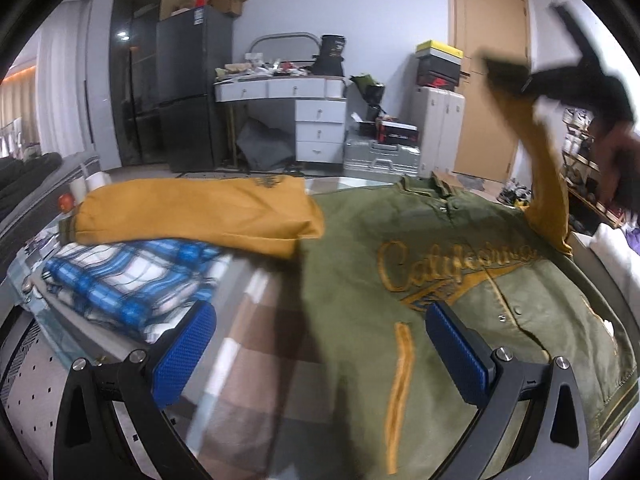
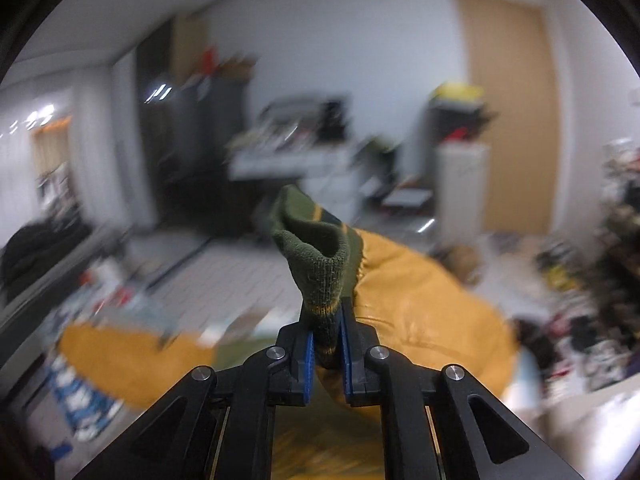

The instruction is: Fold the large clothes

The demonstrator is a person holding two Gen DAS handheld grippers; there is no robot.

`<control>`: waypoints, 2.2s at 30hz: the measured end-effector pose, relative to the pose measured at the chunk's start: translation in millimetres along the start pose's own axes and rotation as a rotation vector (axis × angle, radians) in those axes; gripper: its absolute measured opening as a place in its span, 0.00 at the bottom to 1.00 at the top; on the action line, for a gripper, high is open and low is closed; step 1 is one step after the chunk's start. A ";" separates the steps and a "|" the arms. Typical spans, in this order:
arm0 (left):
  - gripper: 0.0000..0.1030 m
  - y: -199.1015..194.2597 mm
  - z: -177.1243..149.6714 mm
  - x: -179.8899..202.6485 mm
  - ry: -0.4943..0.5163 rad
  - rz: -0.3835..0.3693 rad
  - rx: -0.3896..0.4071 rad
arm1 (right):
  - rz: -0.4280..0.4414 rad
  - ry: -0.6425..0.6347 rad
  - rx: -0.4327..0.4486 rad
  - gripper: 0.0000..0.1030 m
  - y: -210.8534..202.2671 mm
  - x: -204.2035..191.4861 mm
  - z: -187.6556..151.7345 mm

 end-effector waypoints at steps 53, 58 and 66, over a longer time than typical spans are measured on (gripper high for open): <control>0.99 272.3 0.3 216.8 0.266 -0.297 -0.364 | 0.130 0.705 0.071 0.90 -34.6 175.7 -237.9; 0.99 264.6 2.2 205.0 0.136 -0.410 -0.352 | -0.055 0.484 0.016 0.91 -27.9 171.9 -190.3; 0.99 258.4 11.3 203.7 0.088 -0.465 -0.352 | -0.344 0.165 -0.307 0.45 87.4 212.2 -150.8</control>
Point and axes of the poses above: each gripper's, at about its wrist camera, not at the fingertips, and y roughly the way its jaws point, x to its right, z to its top, the point moved 7 cm from there along y, roughly the way its jaws point
